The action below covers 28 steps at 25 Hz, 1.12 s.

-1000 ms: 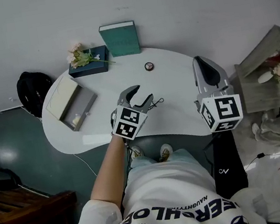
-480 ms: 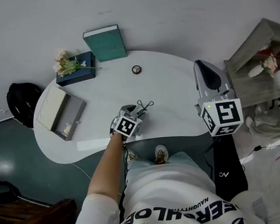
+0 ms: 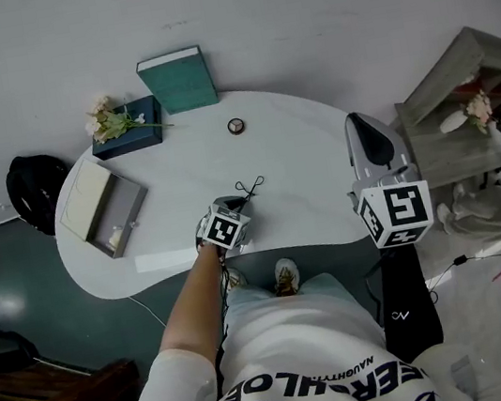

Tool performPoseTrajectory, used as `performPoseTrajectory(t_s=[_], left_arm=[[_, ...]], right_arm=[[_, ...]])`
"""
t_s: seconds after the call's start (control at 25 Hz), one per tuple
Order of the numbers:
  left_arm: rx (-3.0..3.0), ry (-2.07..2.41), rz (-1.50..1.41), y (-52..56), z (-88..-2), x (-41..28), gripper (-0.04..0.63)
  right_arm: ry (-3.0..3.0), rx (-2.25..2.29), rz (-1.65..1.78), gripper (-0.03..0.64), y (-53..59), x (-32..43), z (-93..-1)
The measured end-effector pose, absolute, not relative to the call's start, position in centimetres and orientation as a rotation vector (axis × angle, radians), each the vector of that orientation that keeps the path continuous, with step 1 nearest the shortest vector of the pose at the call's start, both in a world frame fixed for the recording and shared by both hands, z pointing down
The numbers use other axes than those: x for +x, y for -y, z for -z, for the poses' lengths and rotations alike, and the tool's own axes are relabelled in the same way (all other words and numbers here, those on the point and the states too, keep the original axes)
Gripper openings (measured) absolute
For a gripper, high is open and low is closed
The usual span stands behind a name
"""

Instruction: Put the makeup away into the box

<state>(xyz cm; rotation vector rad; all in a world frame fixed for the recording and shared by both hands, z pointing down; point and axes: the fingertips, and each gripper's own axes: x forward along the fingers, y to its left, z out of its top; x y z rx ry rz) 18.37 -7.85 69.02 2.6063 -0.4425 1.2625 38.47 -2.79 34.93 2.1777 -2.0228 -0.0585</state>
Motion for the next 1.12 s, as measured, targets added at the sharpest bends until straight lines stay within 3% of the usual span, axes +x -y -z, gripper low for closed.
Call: performPoseTrajectory(t_s=[0.28,0.92,1.12], left_arm=[[2.714,0.574,-1.100,9.4,-63.3,19.3,0.035],[3.113,1.156,-0.101,12.4,-32.1,17.9,0.037],[3.110,1.187,0.005,12.2,-30.2,16.9,0.037]], right_arm=[[2.061,2.186,0.083,0.031,3.0,38.2,-34.1],[2.158,2.163,0.135,0.031,5.4,36.0,-32.3],[2.183,2.134,0.138,0.031,6.2,34.9,-32.3]])
